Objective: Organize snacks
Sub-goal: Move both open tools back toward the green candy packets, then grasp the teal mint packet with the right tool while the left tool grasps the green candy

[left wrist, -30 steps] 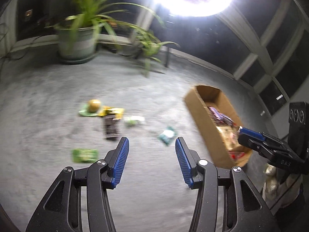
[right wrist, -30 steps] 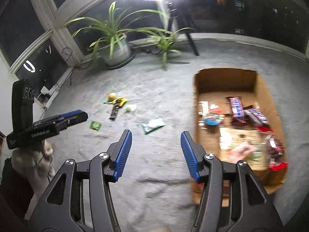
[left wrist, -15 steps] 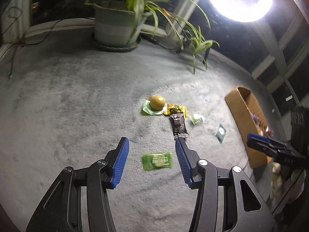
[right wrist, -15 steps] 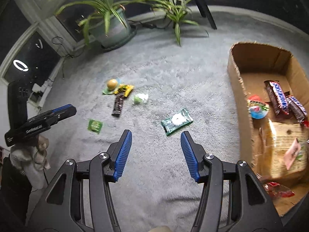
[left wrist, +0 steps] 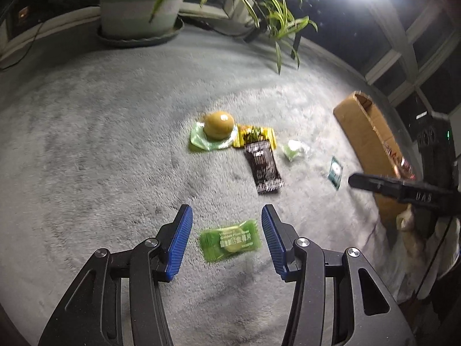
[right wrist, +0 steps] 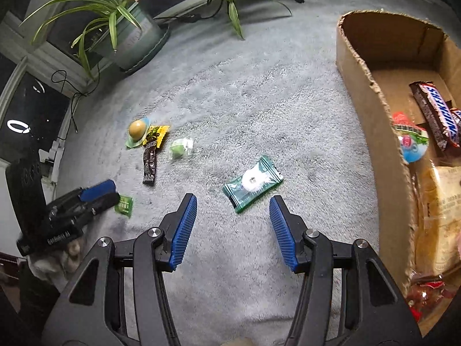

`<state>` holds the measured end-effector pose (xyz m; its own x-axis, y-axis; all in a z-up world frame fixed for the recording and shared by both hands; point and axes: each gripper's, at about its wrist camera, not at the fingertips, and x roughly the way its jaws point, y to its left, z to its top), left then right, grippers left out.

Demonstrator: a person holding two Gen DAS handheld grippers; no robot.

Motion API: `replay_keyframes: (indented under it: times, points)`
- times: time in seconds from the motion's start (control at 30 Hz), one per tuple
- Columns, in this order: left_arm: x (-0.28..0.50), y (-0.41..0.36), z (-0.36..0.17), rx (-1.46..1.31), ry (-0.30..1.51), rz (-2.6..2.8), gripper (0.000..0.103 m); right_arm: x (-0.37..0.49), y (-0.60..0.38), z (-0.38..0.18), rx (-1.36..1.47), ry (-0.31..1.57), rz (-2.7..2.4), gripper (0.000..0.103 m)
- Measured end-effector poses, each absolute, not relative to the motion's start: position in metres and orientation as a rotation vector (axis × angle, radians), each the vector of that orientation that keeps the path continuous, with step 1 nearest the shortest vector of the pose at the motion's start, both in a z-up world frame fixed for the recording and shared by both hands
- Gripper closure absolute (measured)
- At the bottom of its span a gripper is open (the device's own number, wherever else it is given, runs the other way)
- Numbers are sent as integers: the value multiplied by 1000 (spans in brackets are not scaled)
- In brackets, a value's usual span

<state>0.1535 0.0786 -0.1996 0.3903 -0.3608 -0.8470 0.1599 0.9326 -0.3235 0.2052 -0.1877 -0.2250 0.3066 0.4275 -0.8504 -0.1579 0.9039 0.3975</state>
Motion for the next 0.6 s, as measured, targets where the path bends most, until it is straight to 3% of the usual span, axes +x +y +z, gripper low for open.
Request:
replay_keyframes:
  times: [0.6]
  points:
    - [128, 46, -200, 78, 1114, -349, 63, 227, -159, -232, 123, 1193, 409, 48]
